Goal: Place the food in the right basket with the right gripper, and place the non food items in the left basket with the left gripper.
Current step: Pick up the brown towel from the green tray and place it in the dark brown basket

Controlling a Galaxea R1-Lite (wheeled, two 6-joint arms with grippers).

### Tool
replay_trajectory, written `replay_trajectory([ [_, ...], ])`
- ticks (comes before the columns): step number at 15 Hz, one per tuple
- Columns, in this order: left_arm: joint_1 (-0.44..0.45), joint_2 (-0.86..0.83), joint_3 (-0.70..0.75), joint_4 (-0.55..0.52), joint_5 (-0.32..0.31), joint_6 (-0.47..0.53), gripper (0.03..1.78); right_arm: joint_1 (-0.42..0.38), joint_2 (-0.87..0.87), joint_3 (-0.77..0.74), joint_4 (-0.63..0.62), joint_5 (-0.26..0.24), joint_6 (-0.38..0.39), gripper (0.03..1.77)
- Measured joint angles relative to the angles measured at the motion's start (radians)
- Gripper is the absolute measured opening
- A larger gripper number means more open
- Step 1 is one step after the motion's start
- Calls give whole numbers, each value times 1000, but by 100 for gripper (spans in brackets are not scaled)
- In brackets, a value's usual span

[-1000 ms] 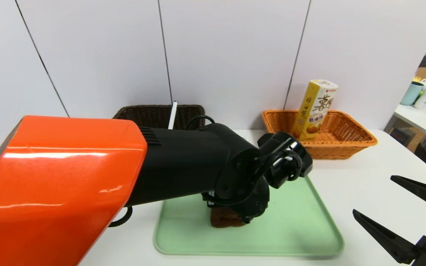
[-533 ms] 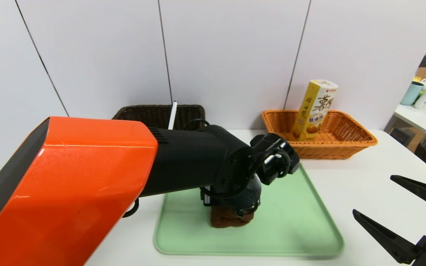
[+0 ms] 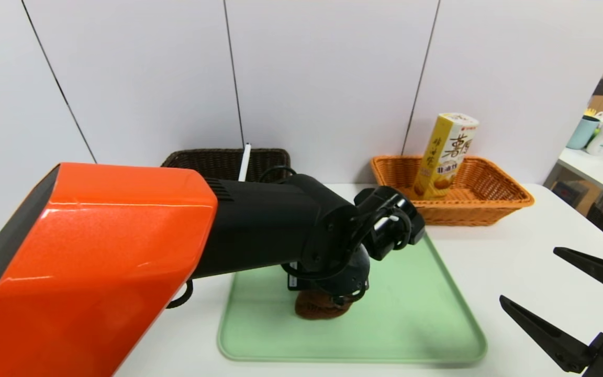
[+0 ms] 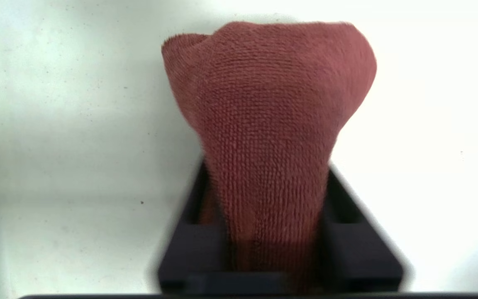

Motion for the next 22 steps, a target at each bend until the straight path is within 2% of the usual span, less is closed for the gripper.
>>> replay_trajectory([
  [8, -61, -113, 3, 8, 15, 14, 42, 0, 2, 3, 2, 1, 0, 170],
  [14, -74, -273, 1, 0, 138, 131, 42, 0, 1, -2, 34, -2, -1, 170],
  [17, -29, -352, -5, -4, 188, 206, 42, 0, 2, -5, 34, -2, -3, 170],
  [22, 125, -411, -52, -46, 198, 321, 42, 0, 4, -12, 38, -3, -10, 170],
])
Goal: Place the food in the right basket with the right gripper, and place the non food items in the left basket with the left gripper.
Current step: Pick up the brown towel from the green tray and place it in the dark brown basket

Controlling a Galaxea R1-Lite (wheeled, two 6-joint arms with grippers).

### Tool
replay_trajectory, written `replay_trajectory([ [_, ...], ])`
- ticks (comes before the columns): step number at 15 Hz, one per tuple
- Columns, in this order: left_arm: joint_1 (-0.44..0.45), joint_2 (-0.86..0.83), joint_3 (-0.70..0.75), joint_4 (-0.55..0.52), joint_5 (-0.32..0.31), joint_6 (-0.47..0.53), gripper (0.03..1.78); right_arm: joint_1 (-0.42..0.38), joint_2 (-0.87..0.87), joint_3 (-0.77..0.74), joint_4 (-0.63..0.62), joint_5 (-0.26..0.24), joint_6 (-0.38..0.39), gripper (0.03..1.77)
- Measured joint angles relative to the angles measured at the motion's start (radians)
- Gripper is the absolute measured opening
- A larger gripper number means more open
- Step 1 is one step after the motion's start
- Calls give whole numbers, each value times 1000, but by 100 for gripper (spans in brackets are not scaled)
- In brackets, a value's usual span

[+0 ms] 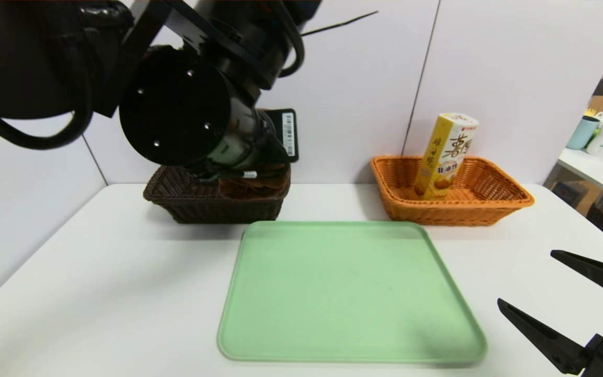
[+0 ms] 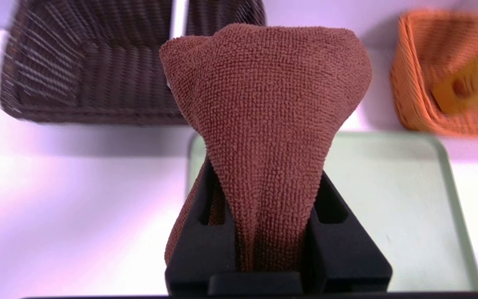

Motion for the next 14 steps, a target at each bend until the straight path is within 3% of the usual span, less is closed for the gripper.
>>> replay_trajectory([
  [7, 227, 30, -4, -231, -17, 201, 42, 0, 13, -7, 1, 0, -9, 170],
  [14, 410, 166, -13, -383, -157, 251, 42, 0, 36, -9, 0, 0, -21, 170],
])
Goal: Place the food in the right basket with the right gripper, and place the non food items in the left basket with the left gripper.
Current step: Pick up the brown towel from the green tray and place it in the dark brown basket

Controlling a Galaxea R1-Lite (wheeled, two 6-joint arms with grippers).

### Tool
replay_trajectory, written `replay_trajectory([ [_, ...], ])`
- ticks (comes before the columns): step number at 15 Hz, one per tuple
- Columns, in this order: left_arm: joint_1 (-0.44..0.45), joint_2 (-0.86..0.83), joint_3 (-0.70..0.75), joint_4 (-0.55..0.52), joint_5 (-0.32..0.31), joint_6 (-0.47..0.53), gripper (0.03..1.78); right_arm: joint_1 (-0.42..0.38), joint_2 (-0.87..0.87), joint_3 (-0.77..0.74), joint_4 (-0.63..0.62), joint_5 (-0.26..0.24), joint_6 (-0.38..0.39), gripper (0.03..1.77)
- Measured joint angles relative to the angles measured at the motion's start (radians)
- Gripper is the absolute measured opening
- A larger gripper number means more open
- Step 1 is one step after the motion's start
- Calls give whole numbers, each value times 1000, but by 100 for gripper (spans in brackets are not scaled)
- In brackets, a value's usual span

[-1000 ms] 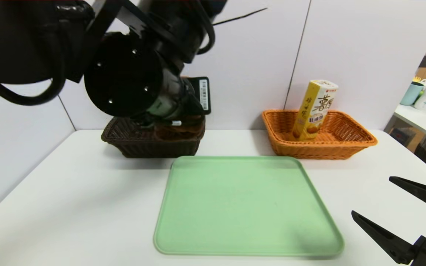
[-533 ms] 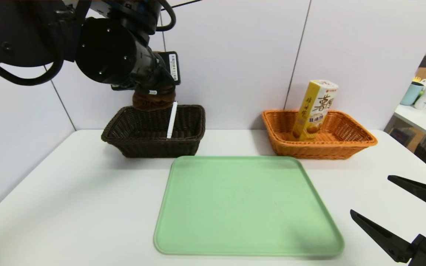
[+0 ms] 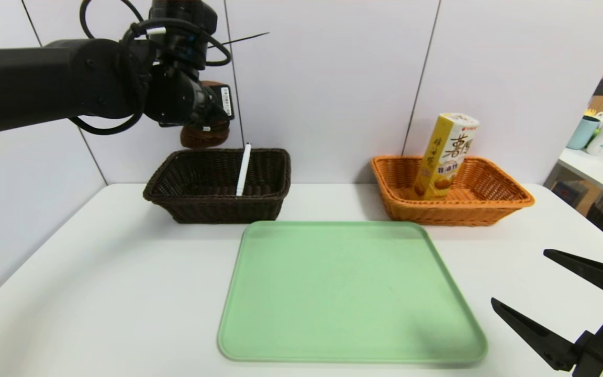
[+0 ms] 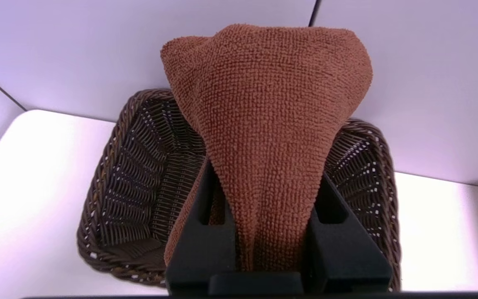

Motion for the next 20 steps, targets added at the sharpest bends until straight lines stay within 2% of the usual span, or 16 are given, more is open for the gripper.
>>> replay_trajectory([
  [2, 26, 35, -1, -2, -53, -4, 42, 0, 5, -2, 0, -1, 0, 170],
  [8, 94, 133, -1, -8, -116, -37, 42, 0, 10, -3, 0, -1, -2, 170],
  [12, 115, 176, 54, -88, -126, -39, 42, 0, 10, -3, 0, -1, -5, 170],
  [20, 116, 201, 98, -90, -130, -41, 42, 0, 11, -2, 1, 0, -5, 170],
])
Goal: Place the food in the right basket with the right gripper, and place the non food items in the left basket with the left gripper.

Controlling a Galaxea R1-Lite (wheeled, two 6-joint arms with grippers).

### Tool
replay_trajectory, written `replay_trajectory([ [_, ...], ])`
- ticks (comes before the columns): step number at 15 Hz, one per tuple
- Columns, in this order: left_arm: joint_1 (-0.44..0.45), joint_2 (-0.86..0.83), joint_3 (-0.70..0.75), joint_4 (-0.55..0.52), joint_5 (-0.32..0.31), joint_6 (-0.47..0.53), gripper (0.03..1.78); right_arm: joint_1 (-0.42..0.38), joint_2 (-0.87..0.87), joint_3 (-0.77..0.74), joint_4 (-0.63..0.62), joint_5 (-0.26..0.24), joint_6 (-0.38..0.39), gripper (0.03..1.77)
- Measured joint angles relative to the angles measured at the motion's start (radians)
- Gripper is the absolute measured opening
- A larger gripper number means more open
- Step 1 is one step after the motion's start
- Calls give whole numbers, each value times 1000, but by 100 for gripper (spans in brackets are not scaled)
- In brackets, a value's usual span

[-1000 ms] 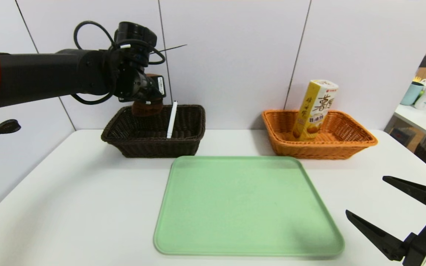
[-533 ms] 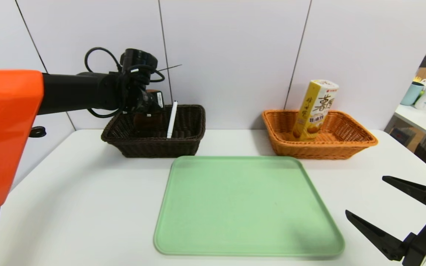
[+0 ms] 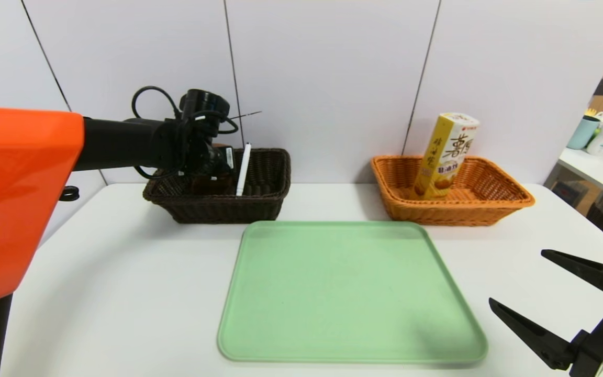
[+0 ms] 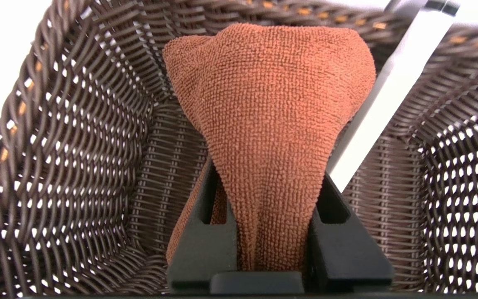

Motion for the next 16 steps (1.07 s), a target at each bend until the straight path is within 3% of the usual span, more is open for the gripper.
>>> replay_trajectory([
  [3, -1, -5, 32, -31, -17, 1, 85, 0, 1, 0, 0, 0, 0, 170],
  [7, -2, -13, 53, -54, -20, 3, 119, 0, 2, 0, 0, 0, 0, 170],
  [12, -5, -53, 93, -56, -14, 1, 143, 0, 8, -2, 0, -2, 0, 170],
  [16, -27, -186, 224, -88, -13, 3, 154, 0, 16, -11, 0, -4, 0, 170],
])
